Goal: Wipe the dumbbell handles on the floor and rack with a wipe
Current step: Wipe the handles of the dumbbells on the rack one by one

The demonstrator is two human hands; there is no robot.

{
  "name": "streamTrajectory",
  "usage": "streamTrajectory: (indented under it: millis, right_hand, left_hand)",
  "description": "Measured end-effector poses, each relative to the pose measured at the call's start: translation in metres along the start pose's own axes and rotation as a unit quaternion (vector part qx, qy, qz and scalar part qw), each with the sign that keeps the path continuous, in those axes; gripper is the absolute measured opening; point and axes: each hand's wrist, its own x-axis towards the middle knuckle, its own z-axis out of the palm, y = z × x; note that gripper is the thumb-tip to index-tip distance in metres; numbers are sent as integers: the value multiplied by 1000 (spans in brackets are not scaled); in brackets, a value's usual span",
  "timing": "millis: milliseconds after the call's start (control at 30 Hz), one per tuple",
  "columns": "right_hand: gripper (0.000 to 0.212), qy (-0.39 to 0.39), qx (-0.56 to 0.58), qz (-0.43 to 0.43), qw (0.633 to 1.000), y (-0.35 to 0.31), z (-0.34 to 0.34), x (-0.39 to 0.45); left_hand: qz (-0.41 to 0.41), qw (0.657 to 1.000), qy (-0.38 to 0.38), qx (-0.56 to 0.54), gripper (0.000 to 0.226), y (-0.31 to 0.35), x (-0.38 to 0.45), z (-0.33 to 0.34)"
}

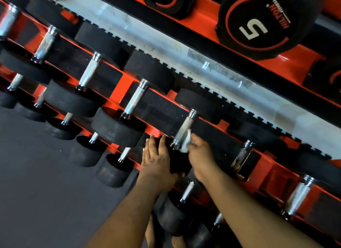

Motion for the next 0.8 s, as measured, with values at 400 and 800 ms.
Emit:
streamTrajectory:
  millis: [400, 800]
  right_hand:
    - [28, 2, 139, 91, 986, -24, 13, -7]
    - [16, 10, 237, 68, 969, -41, 19, -10]
  left_hand:
    - [-1, 1000, -1, -11, 131, 0, -1, 0]
    - [1, 1000, 2, -9, 130, -1, -1, 0]
